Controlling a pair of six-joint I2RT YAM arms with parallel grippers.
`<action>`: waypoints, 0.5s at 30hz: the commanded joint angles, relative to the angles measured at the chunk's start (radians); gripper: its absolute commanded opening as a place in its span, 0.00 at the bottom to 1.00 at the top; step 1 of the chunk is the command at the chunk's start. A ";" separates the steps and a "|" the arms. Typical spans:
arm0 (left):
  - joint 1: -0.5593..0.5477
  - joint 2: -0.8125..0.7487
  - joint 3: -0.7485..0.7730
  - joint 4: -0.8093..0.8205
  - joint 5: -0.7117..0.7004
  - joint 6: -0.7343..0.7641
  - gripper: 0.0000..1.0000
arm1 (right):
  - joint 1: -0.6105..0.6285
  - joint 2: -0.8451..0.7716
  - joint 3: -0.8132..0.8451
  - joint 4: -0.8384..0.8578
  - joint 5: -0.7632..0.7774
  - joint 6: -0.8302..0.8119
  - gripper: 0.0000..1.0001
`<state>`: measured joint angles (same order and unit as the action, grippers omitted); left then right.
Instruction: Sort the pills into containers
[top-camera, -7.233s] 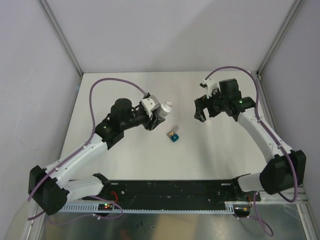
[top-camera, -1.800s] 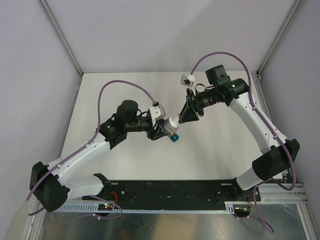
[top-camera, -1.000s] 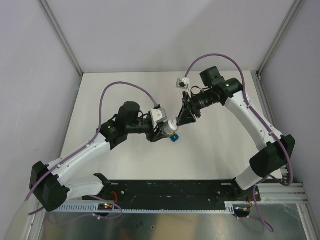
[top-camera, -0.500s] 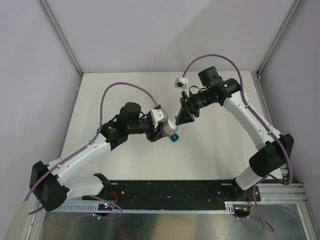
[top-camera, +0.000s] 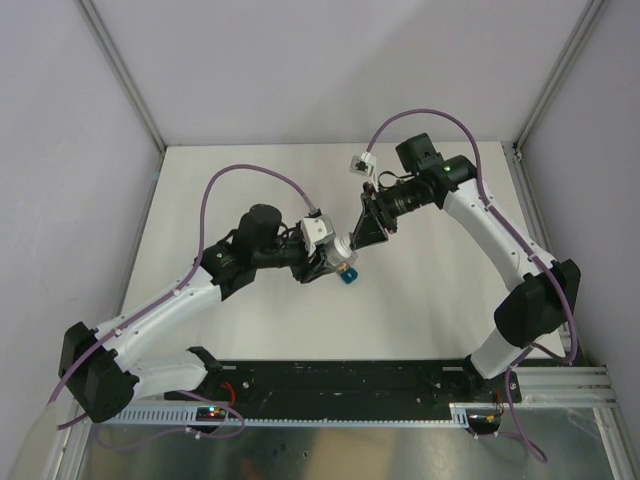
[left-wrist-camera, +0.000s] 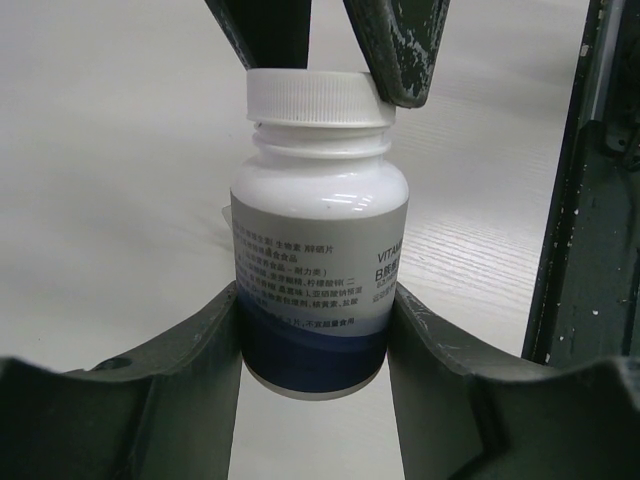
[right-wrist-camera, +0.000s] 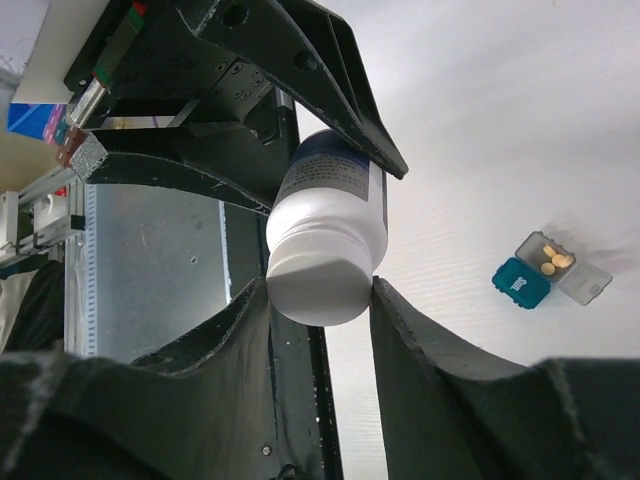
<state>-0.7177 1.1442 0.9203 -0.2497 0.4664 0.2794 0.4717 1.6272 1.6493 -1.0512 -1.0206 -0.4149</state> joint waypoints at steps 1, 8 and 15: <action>-0.003 -0.035 0.031 0.149 -0.040 -0.014 0.00 | 0.012 0.037 0.000 -0.039 -0.082 0.017 0.19; -0.014 -0.029 0.031 0.163 -0.101 -0.011 0.00 | 0.012 0.103 0.046 -0.083 -0.094 0.049 0.24; -0.042 -0.028 0.015 0.164 -0.161 0.027 0.00 | 0.018 0.150 0.107 -0.142 -0.065 0.059 0.21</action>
<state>-0.7391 1.1442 0.9115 -0.2756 0.3557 0.2817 0.4603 1.7508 1.7054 -1.1114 -1.0859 -0.3756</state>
